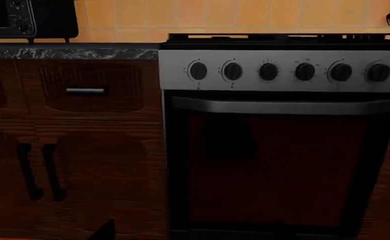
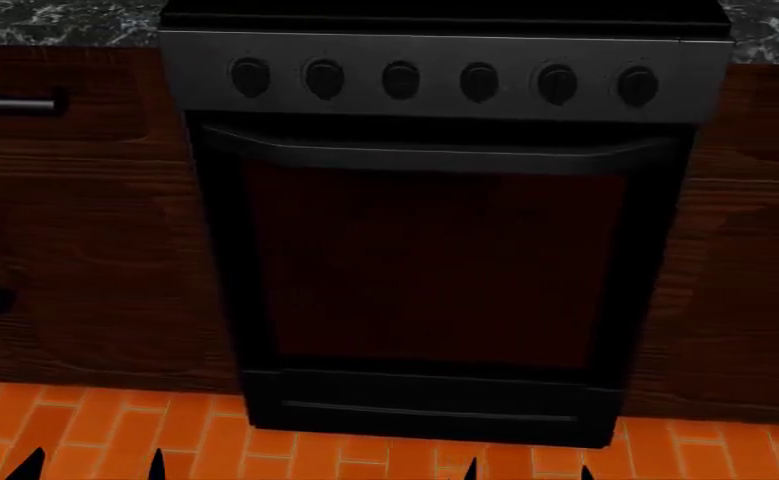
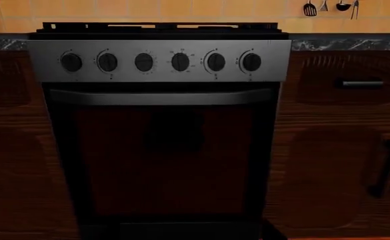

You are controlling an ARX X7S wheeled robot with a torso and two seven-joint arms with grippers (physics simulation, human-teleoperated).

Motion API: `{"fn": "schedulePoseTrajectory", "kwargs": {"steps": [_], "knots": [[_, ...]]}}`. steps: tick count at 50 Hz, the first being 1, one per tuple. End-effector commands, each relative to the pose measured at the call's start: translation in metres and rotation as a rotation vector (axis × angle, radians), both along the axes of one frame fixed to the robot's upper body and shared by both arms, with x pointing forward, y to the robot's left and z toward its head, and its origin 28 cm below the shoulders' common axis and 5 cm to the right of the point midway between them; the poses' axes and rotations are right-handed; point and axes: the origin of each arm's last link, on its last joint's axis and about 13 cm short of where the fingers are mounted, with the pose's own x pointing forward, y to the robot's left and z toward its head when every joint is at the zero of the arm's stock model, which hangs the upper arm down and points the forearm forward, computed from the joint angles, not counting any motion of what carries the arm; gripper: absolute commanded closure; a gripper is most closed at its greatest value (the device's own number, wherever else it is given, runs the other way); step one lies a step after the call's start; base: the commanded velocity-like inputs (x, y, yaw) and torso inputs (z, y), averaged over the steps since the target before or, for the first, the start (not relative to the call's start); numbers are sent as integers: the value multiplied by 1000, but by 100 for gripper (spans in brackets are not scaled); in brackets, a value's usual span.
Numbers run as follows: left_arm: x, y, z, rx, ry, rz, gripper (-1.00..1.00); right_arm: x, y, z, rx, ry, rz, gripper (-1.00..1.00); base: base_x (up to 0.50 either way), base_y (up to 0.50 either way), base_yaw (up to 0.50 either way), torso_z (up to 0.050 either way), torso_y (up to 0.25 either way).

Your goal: Navigate to the stove.

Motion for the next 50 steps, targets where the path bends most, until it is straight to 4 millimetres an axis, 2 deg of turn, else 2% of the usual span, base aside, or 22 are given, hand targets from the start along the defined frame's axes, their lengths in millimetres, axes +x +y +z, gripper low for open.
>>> {"fn": "schedulePoseTrajectory", "kwargs": {"steps": [1, 13, 23, 50], "knots": [[1, 0, -1, 2, 1, 1, -100, 0, 0, 0, -1, 0, -1, -100, -500, -18, 0, 0, 0], [1, 1, -1, 0, -4, 0, -100, 0, 0, 0, 6, -4, 2, -100, -478, -17, 0, 0, 0], [0, 0, 0, 0, -3, 0, -100, -1, 0, 1, 7, -21, 15, -100, 2, -71, 0, 0, 0], [0, 0, 0, 0, -4, -1, -100, -1, 0, 1, 7, -23, 16, -100, 38, -328, 0, 0, 0]]}}
